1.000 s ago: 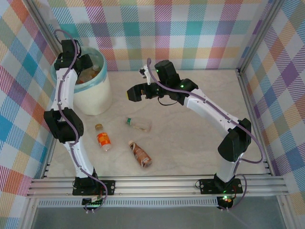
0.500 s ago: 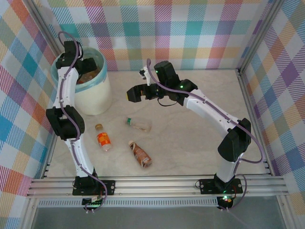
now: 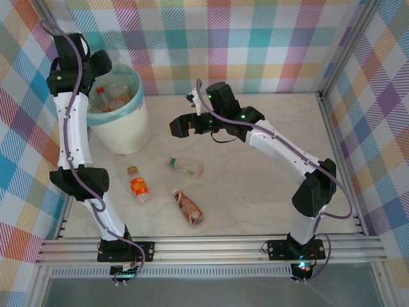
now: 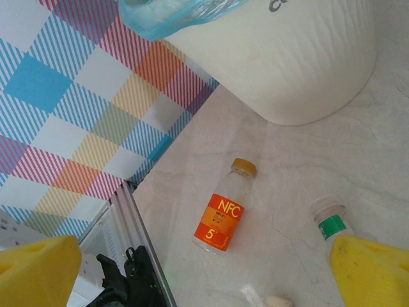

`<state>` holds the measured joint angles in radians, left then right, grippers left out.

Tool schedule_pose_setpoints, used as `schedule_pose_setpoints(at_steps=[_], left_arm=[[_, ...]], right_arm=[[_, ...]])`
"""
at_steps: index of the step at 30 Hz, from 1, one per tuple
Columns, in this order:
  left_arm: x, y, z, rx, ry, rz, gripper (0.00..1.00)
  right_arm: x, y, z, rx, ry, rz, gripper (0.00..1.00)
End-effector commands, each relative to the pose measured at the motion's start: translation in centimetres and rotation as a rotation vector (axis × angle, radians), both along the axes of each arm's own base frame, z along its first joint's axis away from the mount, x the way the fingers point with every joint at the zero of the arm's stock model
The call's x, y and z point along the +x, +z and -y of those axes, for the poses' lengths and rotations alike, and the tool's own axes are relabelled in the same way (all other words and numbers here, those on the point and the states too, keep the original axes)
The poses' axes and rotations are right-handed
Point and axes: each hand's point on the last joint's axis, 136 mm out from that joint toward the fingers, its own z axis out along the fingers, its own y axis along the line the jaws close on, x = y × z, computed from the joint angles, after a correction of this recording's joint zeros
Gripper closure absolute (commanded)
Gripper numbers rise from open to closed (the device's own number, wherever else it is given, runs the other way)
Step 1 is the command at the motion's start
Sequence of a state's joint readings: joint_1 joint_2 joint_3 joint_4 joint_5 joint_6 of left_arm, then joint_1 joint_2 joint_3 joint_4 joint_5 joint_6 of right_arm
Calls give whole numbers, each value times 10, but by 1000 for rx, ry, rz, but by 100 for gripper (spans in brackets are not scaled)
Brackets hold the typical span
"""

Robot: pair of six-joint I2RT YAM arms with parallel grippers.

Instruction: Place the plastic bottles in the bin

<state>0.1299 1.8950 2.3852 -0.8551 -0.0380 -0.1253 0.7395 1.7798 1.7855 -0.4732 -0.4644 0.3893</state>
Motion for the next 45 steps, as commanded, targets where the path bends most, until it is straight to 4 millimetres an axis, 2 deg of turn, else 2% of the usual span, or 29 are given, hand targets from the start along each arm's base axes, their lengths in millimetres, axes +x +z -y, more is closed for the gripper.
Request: schedule_pose_setpoints(at_steps=[1, 4, 10, 13, 16, 19, 21, 25, 29, 32, 35, 39, 42, 45], left_arm=[[14, -50, 7, -82, -53, -115, 57], [20, -83, 15, -131, -83, -181, 72], [25, -143, 12, -144, -60, -299, 71], [26, -157, 6, -127, -37, -338, 69], [28, -148, 6, -130, -41, -318, 66], [29, -120, 7, -129, -45, -255, 64], [26, -94, 8, -125, -46, -204, 61], [7, -37, 12, -114, -52, -88, 54], [-24, -6, 22, -114, -66, -19, 49], [-49, -2, 40, -111, -109, 7, 44], [-77, -4, 66, -109, -175, 20, 40], [-117, -25, 113, -111, -324, 26, 36], [-147, -48, 146, -132, -458, 15, 34], [-174, -73, 170, -162, -561, -24, 33]], right_arm=[[-6, -12, -6, -11, 22, -50, 0], [-6, -15, -5, -18, 17, -60, 0], [-6, -21, -4, -27, 11, -73, 0], [-7, -21, -4, -28, 12, -77, 0], [-7, -20, -3, -33, 9, -77, 1], [-8, -20, 0, -43, 8, -67, 0], [-9, -22, 3, -62, 15, -47, 0], [-12, -39, 15, -147, 55, 57, 0], [-5, -71, 34, -267, 69, 248, 0], [0, -93, 43, -328, 79, 349, 0], [-2, -114, 42, -360, 155, 393, 1], [-9, -143, 33, -370, 256, 355, 0], [-5, -162, 29, -383, 266, 340, 0], [-2, -180, 28, -408, 288, 339, 1]])
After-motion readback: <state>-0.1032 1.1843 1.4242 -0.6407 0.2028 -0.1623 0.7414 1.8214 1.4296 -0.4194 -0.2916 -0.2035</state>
